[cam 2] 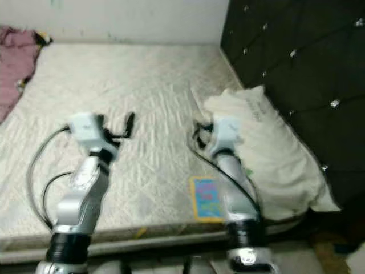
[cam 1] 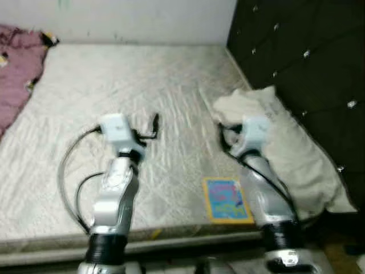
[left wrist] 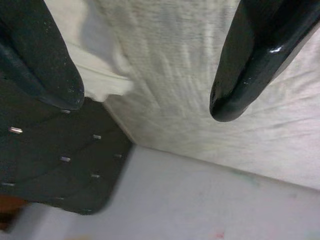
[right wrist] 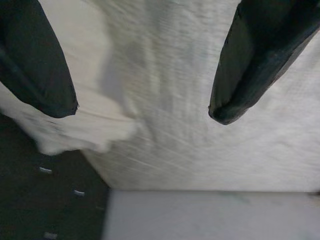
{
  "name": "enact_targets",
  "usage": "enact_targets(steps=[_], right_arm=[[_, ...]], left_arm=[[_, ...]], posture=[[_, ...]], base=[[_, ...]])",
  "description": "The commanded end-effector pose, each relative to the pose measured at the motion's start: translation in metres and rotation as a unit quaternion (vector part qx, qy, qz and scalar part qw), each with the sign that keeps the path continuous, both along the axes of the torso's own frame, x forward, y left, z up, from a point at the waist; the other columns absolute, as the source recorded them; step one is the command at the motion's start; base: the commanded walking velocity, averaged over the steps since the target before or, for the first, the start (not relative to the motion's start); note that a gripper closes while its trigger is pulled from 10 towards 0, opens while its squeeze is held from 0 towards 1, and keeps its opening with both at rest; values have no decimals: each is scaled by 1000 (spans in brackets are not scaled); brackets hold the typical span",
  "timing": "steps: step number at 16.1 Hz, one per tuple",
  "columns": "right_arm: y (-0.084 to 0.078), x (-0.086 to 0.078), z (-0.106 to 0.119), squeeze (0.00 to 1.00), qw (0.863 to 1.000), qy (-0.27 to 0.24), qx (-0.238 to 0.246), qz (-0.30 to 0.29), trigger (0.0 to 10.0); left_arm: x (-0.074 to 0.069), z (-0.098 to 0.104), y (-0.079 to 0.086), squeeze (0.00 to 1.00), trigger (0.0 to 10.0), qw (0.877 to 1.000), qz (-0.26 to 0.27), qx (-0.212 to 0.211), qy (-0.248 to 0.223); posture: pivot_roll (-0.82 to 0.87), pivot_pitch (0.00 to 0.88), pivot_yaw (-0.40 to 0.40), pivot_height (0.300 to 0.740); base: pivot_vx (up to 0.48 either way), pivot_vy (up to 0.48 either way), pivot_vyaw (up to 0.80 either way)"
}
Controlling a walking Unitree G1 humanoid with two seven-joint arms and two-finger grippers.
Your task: Clean up the room
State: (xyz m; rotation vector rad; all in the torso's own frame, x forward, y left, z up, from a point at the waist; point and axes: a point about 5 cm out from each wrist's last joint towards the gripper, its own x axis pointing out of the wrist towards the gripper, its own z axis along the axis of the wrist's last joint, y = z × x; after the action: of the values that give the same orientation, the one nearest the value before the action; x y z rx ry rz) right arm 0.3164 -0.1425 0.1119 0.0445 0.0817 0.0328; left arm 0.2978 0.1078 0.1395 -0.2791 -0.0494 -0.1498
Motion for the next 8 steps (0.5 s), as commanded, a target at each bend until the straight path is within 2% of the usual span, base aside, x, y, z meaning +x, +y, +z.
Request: enact_targets(steps=[1, 2, 8], right_arm=[[7, 1, 4, 0, 1000, -7, 9, 10, 10000], [8, 2, 4, 0, 1000, -7, 10, 10, 10000], [8, 2, 4, 0, 1000, -8, 8, 12, 10000]], left_arm=[[-2, -4, -2, 0, 10000, 1000, 3, -15, 12], [-2, -4, -2, 0, 10000, 1000, 2, -16, 12], [-1, -4, -3, 0, 10000, 1000, 1, -16, 14]], posture=[[31, 0, -67, 740], [31, 0, -66, 740], [29, 0, -66, 740]], base=[[0, 480, 0], [0, 480, -456], [0, 480, 0]])
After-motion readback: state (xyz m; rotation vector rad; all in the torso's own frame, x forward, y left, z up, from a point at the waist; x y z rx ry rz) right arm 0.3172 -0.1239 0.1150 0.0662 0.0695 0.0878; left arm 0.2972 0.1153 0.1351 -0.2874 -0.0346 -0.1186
